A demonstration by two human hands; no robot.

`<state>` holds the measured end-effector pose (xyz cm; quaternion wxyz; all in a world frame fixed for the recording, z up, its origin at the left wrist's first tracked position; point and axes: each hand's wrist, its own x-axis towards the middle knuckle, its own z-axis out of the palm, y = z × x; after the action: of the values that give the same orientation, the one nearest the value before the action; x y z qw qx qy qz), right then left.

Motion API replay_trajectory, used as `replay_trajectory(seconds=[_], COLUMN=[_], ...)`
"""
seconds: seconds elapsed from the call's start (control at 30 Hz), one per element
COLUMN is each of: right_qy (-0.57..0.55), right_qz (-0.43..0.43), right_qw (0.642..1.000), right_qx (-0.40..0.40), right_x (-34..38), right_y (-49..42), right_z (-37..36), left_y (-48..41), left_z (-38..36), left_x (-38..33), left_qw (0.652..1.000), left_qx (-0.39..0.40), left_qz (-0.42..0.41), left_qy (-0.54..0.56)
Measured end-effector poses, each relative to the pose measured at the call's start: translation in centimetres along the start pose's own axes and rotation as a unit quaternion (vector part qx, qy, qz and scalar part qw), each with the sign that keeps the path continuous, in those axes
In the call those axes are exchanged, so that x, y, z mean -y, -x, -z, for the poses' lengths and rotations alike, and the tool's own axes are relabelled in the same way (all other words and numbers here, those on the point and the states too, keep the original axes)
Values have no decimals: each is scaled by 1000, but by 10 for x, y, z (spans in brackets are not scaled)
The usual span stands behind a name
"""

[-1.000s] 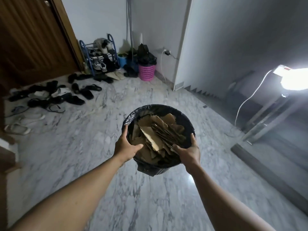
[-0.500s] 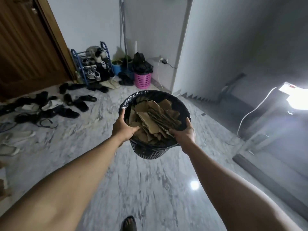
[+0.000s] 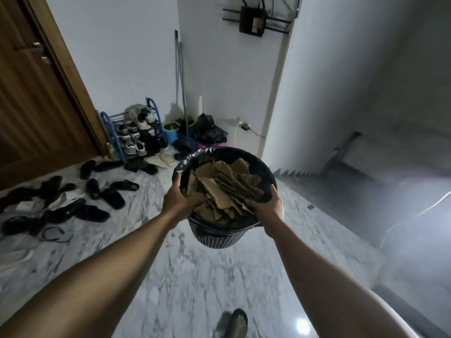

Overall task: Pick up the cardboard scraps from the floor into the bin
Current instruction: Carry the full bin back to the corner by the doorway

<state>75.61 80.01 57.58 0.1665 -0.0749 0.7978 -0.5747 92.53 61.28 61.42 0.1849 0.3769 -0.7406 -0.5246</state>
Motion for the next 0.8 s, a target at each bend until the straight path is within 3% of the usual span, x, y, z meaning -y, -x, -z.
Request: replay_trajectory(seconds=[0.5, 0.8], right_qy=[5, 12], right_qz=[-27, -52], right_qw=[994, 996], right_qx=[108, 77], right_x=[78, 103], right_y=[-246, -379], right_z=[-179, -302], left_y=[-276, -480], left_z=[42, 75], left_x=[6, 28], left_qw=[992, 995], left_qx=[-62, -27], left_qz=[105, 99], left_qy=[27, 2])
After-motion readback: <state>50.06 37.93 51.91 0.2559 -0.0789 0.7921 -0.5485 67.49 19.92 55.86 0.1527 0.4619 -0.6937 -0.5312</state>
